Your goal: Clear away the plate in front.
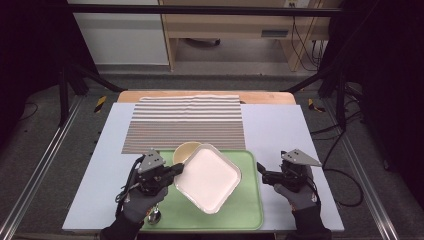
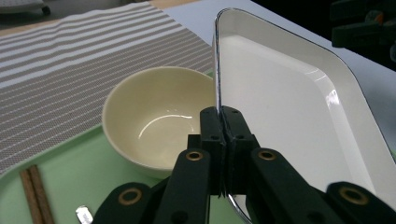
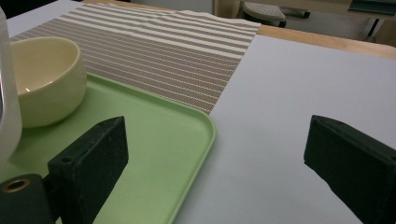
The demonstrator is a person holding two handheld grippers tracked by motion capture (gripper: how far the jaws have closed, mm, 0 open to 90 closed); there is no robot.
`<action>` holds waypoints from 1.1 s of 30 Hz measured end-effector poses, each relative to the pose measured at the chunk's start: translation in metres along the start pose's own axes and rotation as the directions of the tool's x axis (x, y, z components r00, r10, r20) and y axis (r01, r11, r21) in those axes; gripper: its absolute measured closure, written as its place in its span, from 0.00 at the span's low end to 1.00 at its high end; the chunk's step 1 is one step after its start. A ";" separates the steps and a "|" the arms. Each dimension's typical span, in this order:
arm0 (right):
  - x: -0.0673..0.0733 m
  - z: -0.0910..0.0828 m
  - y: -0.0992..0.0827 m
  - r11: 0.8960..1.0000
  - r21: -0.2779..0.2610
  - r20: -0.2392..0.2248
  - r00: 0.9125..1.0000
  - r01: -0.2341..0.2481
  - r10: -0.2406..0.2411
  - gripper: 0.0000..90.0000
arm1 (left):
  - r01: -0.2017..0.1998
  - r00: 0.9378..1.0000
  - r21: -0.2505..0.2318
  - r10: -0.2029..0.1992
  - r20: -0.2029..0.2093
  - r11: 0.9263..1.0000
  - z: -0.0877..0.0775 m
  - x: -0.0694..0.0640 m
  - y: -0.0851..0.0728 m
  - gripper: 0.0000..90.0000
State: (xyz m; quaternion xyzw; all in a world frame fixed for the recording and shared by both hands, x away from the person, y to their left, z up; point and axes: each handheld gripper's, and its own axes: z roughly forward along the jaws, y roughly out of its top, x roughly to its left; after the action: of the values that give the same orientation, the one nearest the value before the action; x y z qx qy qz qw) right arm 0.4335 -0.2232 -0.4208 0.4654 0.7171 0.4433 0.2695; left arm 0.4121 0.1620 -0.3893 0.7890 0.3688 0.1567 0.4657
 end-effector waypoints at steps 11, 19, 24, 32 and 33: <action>0.000 -0.001 0.001 1.000 -0.003 0.003 1.000 0.004 -0.004 0.07 | -0.015 1.000 0.053 0.014 0.025 0.998 0.018 -0.014 -0.014 0.98; 0.000 -0.001 0.001 1.000 -0.004 0.003 1.000 0.003 -0.003 0.07 | -0.030 0.999 0.080 0.027 0.034 0.996 0.032 -0.023 -0.021 0.98; 0.000 0.000 0.000 1.000 -0.002 0.002 1.000 0.006 -0.006 0.07 | -0.032 0.999 0.099 0.029 0.034 0.995 0.040 -0.024 -0.026 0.98; 0.000 0.000 0.000 1.000 -0.002 0.002 1.000 0.006 -0.006 0.07 | -0.026 0.999 0.117 0.022 0.033 0.993 0.048 -0.024 -0.031 0.97; 0.000 0.000 0.000 1.000 -0.001 0.002 1.000 0.006 -0.006 0.07 | -0.025 0.999 0.120 0.021 0.033 0.992 0.049 -0.023 -0.031 0.98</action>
State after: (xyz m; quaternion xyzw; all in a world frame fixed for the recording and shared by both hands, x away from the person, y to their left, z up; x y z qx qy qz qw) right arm 0.4334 -0.2230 -0.4205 0.4635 0.7179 0.4424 0.2721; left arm 0.4117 0.1235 -0.4392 0.8223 0.3610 0.1270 0.4212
